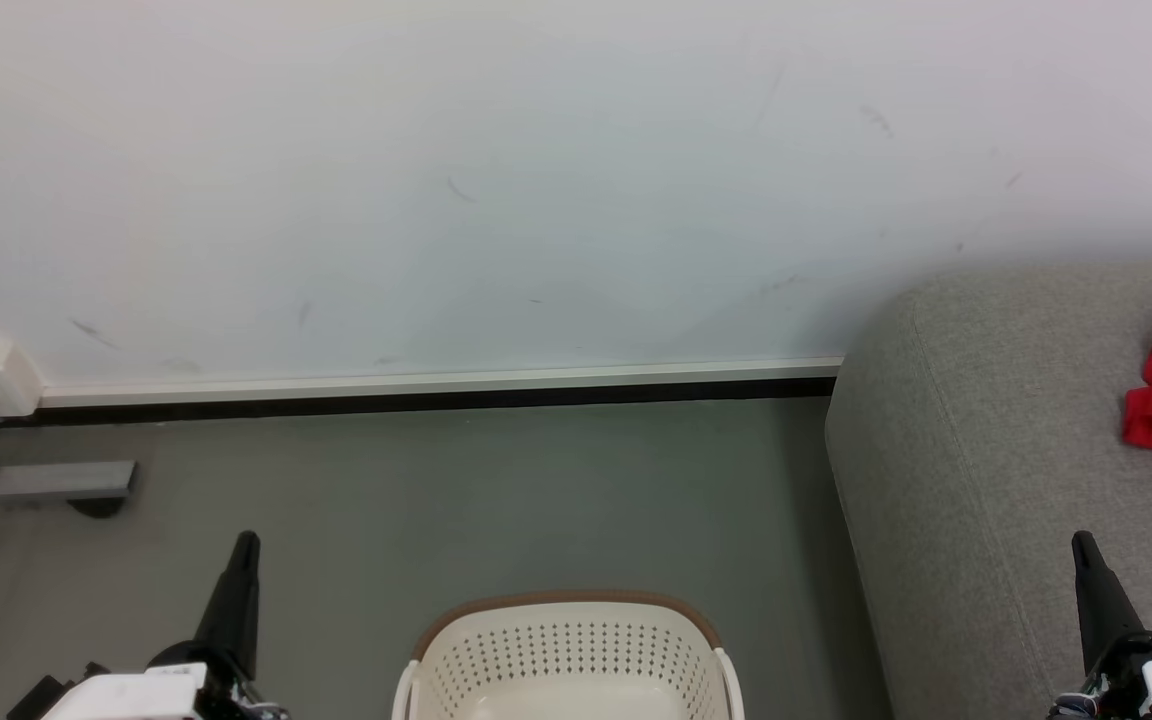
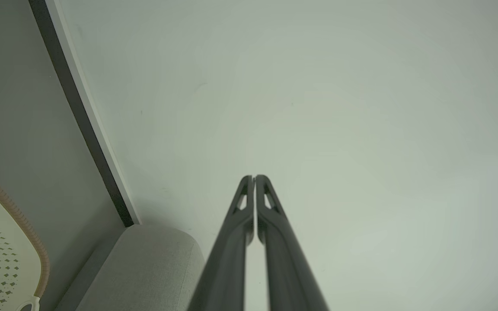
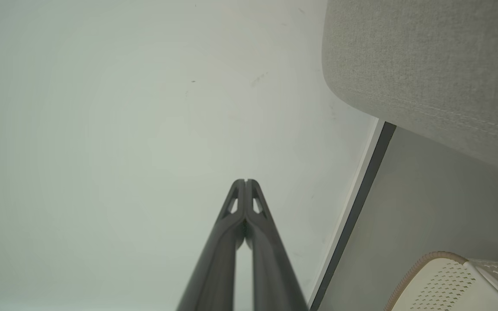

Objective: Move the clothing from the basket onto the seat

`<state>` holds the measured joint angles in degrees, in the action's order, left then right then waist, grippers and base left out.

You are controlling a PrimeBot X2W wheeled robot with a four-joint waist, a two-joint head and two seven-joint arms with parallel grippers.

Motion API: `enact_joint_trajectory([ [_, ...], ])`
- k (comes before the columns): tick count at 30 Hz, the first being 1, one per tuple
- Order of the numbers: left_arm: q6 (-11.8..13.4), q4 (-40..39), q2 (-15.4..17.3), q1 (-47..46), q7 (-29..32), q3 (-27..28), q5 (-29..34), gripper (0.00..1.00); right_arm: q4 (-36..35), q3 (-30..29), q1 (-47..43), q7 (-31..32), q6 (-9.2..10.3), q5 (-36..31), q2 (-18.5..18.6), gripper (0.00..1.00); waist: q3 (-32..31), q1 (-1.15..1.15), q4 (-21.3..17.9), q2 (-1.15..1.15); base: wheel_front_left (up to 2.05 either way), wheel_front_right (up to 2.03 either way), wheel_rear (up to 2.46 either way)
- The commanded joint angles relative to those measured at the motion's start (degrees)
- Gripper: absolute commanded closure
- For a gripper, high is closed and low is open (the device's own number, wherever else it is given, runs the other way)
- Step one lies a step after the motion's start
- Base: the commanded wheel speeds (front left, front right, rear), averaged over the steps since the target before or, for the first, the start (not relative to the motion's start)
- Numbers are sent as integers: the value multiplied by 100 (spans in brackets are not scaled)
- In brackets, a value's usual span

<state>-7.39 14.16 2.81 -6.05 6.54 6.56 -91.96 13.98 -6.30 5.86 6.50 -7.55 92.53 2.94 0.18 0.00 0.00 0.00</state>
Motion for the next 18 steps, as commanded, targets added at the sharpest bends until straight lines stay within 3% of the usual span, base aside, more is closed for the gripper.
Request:
enact_joint_trajectory([
  [1,-32,-21,9,-45,20,14,-82,100,14,-28,82,13,12,-9,9,100,0,0,0,0,0,0,0],
  [18,-32,-22,9,-45,20,13,-82,100,14,-31,82,18,12,-15,5,100,0,0,0,0,0,0,0],
])
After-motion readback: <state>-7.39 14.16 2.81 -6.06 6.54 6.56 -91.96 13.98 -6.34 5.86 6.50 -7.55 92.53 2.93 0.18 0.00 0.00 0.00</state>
